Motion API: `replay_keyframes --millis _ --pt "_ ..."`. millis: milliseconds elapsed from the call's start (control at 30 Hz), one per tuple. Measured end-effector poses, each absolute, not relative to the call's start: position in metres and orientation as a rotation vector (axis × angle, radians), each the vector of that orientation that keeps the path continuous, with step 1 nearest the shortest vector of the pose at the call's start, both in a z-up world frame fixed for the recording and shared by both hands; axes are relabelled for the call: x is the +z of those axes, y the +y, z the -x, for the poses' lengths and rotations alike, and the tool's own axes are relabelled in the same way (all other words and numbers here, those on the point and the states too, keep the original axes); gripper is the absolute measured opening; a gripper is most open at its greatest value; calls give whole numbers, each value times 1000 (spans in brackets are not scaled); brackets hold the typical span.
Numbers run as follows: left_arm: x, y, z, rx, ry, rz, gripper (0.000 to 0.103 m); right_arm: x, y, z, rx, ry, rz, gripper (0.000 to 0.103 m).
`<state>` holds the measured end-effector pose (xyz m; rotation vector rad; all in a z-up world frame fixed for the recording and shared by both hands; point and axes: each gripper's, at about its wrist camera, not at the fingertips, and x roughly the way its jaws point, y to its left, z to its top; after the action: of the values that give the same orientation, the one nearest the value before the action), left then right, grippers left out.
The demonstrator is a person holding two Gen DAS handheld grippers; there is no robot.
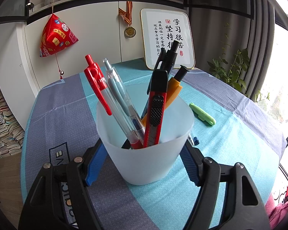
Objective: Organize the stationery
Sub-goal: 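Lift the white pen with the right gripper and lower it into the cup, then open the right gripper to release the white pen in the cup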
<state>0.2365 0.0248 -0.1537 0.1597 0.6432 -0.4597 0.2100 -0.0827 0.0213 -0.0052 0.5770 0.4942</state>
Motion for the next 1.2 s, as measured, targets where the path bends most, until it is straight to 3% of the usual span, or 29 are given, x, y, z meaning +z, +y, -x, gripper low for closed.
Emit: replay_keyframes --millis 533,1200 --pt "-154 25 -237 -461 644 -158 72 -21 -40 -283 543 530 -106 11" --pt "-154 25 -237 -460 644 -159 72 -35 -79 -245 538 501 -95 11"
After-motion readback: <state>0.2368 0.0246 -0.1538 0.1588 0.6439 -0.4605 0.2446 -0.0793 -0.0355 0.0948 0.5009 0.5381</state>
